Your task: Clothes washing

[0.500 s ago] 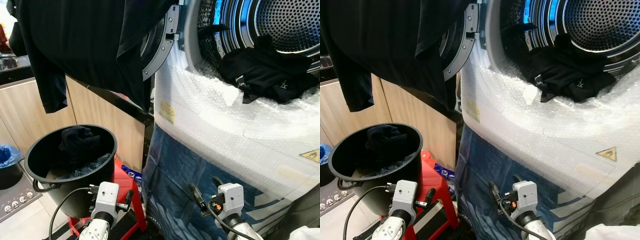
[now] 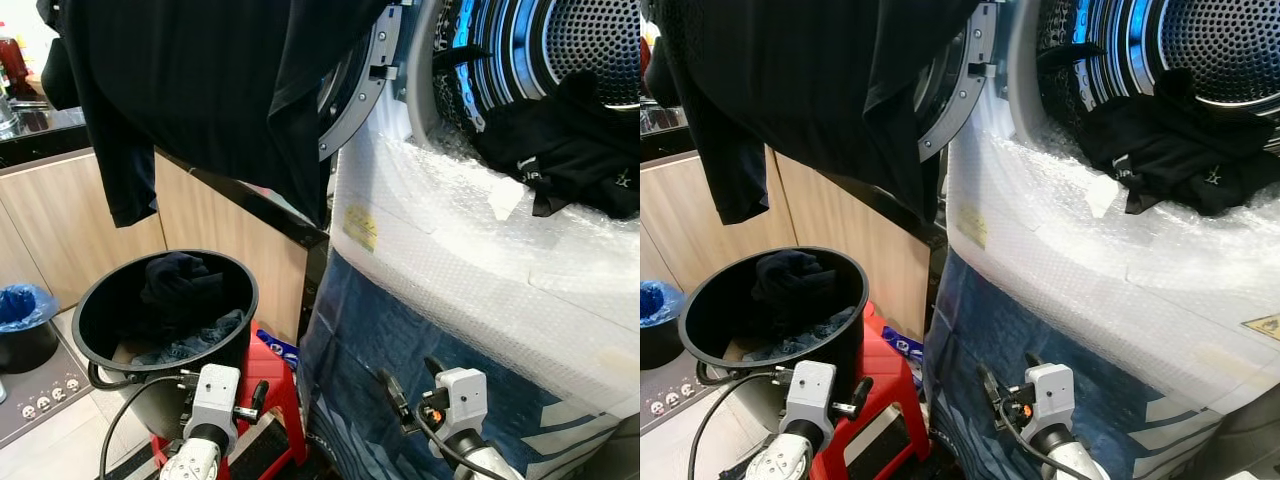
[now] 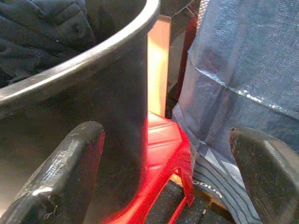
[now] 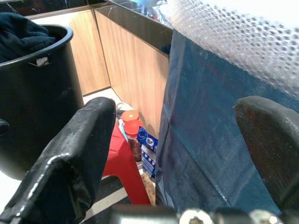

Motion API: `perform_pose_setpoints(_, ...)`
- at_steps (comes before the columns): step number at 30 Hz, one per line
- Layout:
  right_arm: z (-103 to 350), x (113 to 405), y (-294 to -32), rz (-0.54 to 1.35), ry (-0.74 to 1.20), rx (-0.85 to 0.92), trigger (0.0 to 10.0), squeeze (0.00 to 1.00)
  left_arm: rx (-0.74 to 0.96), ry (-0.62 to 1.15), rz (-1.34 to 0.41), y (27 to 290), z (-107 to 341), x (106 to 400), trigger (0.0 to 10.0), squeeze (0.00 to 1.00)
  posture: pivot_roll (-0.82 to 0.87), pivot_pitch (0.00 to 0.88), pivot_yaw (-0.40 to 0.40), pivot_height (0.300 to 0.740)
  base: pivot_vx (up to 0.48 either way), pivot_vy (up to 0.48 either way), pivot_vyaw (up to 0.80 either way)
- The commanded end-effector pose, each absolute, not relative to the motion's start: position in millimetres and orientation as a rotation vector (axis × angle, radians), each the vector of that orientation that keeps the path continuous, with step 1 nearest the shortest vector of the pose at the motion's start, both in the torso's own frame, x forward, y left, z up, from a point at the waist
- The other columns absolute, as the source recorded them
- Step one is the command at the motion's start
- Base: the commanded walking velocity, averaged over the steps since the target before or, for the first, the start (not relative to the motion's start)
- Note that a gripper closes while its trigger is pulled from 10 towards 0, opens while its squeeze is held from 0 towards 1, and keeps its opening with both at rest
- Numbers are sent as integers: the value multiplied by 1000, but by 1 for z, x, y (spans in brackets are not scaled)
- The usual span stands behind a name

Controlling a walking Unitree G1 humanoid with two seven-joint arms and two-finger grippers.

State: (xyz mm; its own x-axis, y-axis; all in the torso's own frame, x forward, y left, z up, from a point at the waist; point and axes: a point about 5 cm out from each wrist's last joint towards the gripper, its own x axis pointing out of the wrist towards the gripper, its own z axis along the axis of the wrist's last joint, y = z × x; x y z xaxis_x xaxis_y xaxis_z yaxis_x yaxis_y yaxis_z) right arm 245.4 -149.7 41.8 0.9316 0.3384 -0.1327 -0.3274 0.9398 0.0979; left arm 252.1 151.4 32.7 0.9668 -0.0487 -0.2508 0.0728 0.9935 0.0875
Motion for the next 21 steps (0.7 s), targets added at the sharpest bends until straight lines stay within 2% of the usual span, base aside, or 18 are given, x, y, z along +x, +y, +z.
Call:
perform_pose_setpoints(1,38,243,-155,320,168,81,10000,0,77,271,-77,147,30,251,10000,0,14,0,-70,740,0,480,0)
perform_pose_setpoints(11,37,242,-157,296,172,86,10000,0,70,277,-77,147,30,251,10000,0,14,0,-72,740,0,480,0)
perform_pose_setpoints(15,37,246,-171,173,152,75,10000,0,73,276,-80,147,30,251,10000,0,14,0,-72,740,0,480,0)
perform_pose_setpoints(18,35,248,-184,74,168,86,10000,0,80,286,-136,140,29,250,10000,0,14,0,-71,740,0,0,0)
perform_pose_setpoints(21,34,248,-188,57,174,86,10000,0,131,293,-226,131,28,246,10000,0,10,0,-69,740,0,0,0)
